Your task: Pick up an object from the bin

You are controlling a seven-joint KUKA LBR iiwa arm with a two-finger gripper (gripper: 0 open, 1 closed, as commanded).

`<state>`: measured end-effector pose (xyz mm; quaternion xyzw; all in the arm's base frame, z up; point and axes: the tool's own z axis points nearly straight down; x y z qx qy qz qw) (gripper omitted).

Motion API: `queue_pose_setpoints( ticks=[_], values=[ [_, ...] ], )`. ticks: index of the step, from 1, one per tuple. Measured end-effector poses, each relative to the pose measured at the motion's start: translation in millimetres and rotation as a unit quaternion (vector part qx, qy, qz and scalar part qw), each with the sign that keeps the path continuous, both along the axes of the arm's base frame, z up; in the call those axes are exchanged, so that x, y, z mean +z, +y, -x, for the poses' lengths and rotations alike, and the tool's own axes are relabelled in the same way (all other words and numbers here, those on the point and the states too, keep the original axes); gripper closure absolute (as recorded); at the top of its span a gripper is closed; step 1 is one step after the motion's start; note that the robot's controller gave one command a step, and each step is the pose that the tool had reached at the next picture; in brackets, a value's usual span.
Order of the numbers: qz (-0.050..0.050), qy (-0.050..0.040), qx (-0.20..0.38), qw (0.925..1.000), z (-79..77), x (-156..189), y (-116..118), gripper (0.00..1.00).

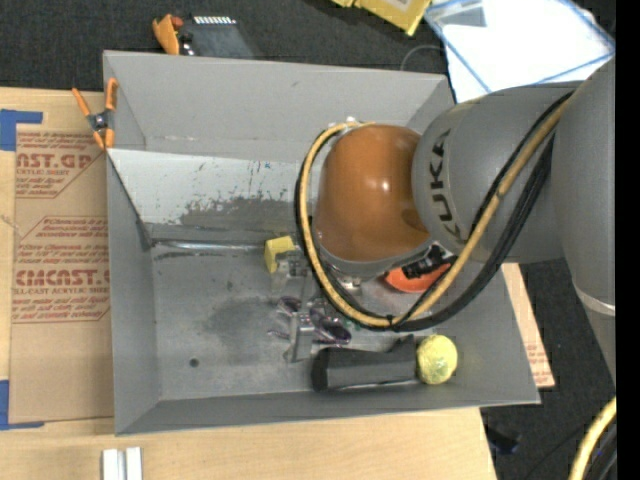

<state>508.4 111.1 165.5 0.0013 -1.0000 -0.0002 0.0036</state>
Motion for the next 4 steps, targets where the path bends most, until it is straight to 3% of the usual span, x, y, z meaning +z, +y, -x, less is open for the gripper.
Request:
queue_pose_setpoints(
  ticks=[1,2,3,4],
  values=[
    [-0.001,-0.0037,-0.001,1.0000,-1.9,4.4,-0.6,0.00],
    [-0.002,-0.0077,-0.010,0.9999,8.2,-79.2,-60.1,0.00],
    [-0.002,-0.0048,-0.071,0.9974,13.6,-59.0,-61.5,0.00],
    [-0.002,-0.0071,-0.145,0.9893,12.8,-43.7,-67.4,0.00]
  ],
)
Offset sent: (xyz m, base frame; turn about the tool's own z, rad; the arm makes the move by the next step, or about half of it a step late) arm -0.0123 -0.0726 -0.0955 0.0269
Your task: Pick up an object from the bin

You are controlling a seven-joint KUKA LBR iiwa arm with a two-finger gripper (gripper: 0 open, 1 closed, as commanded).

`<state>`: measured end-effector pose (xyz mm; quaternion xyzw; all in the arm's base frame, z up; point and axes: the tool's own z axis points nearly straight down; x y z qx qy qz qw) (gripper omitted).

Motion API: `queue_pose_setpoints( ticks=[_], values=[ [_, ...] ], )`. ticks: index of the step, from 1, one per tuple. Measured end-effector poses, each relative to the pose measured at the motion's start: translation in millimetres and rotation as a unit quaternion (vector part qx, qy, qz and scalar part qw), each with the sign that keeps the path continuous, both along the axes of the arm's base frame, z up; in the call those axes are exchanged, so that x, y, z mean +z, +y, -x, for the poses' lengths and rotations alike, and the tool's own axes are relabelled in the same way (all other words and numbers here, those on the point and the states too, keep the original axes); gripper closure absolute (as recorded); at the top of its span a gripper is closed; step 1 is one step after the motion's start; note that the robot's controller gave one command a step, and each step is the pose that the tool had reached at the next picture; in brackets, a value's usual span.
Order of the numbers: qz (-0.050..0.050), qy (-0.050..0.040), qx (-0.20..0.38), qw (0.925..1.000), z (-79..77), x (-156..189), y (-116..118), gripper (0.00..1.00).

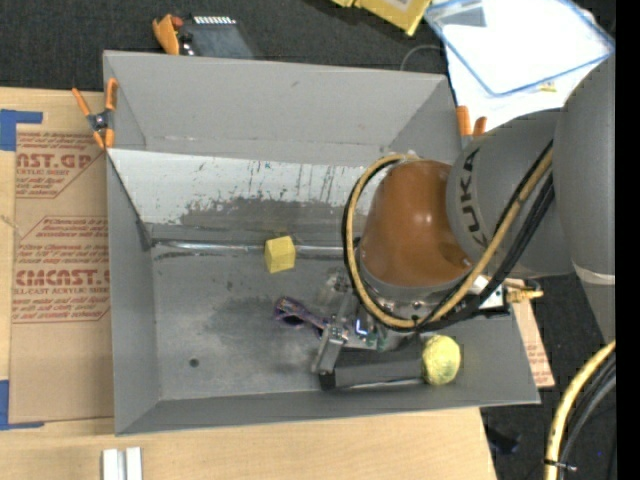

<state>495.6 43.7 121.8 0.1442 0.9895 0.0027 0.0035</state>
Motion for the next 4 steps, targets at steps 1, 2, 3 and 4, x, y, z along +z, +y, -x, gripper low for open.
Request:
queue_pose_setpoints(
  ticks=[1,2,3,4],
  values=[
    [-0.001,0.0023,-0.095,0.9954,-14.2,-55.0,-20.2,0.00],
    [-0.003,-0.0039,-0.192,0.9814,-16.3,-50.9,3.0,1.00],
    [-0.003,-0.0038,-0.192,0.9814,-16.3,-50.7,3.0,1.00],
    [-0.002,-0.0006,-0.192,0.9814,-13.8,-24.9,2.6,1.00]
  ],
)
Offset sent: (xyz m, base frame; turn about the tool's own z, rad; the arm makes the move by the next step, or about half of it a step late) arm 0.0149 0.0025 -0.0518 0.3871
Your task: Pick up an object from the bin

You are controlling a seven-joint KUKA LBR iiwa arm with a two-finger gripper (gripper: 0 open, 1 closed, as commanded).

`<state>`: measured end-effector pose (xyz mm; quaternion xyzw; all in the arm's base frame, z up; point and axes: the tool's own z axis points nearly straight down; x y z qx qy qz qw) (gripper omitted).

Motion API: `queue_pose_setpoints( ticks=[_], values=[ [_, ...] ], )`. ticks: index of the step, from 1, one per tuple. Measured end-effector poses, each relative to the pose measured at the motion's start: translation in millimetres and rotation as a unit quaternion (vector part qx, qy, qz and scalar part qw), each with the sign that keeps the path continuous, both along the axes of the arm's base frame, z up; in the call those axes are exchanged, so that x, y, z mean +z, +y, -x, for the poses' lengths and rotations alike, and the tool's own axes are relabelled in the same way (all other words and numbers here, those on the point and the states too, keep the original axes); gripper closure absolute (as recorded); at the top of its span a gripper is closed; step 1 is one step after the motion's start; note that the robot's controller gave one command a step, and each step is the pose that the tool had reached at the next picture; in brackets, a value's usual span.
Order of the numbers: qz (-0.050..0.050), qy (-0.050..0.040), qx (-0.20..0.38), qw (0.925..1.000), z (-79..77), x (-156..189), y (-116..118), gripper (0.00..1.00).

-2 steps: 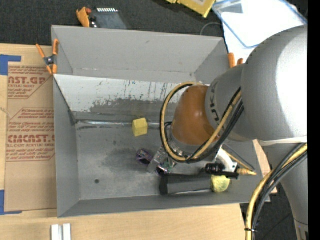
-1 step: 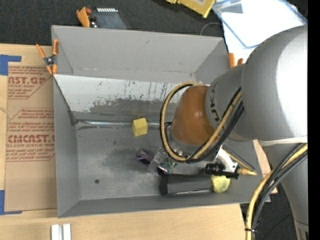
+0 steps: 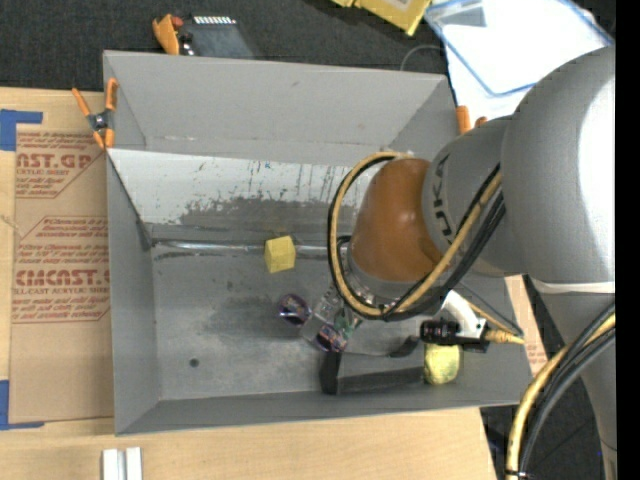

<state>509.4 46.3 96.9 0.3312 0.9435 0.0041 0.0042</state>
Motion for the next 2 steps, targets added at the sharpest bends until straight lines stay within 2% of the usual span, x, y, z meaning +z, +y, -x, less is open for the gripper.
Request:
queue_pose_setpoints(
  ticks=[1,2],
  values=[
    [-0.001,-0.0046,0.000,1.0000,-2.5,39.3,0.4,1.00],
    [-0.001,-0.0030,0.000,1.0000,-1.9,47.6,0.4,1.00]
  ],
)
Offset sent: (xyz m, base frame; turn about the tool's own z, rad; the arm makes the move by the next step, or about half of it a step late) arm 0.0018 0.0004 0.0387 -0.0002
